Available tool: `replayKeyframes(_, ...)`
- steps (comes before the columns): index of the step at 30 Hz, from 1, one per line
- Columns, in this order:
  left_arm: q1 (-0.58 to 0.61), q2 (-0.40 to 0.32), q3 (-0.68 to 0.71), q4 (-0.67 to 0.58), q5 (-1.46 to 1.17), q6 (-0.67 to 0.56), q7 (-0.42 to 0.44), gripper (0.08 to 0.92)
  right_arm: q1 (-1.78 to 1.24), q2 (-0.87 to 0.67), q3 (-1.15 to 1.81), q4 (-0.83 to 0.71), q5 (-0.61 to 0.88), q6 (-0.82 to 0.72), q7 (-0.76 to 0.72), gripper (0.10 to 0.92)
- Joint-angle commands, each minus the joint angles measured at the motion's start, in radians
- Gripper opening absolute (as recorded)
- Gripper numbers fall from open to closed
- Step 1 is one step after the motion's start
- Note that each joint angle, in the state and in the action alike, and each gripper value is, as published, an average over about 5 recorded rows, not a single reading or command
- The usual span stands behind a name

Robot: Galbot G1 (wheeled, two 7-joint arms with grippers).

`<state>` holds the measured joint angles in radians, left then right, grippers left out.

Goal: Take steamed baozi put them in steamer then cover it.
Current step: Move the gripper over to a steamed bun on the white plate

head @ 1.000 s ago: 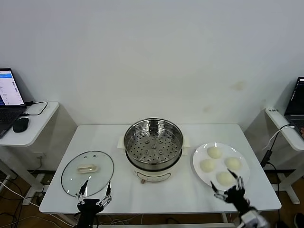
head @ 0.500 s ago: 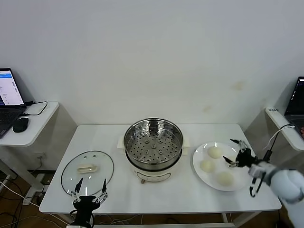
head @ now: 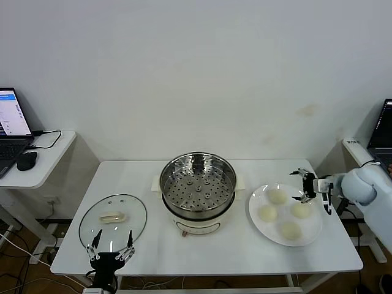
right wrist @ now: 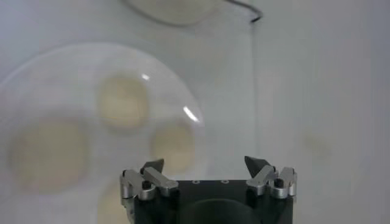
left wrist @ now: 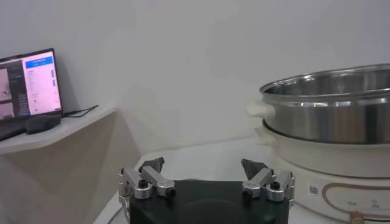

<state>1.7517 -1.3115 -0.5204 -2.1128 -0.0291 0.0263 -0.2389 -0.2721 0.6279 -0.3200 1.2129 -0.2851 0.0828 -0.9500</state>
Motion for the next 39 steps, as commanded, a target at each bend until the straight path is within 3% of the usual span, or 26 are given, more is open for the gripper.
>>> replayKeyframes(1,-0.001,0.0,-0.003,0.001,0.002,0.005,-0.004,0.823,0.271,0.148,-0.274,-0.263,-0.015,0.038,-0.137,0.823)
replayKeyframes(10,0.003,0.012,-0.018,0.006,-0.001,0.007,-0.004,0.823,0.277,0.257,-0.299,-0.389,-0.091,0.052,-0.141,0.823)
replayKeyframes(27,0.018,0.02,-0.029,-0.001,-0.002,0.007,-0.003,0.823,0.25,0.325,-0.292,-0.466,-0.109,0.047,-0.116,0.821)
replayKeyframes(39,0.015,0.017,-0.028,0.0,-0.002,0.008,-0.002,0.823,0.247,0.367,-0.286,-0.515,-0.147,0.045,-0.109,0.748)
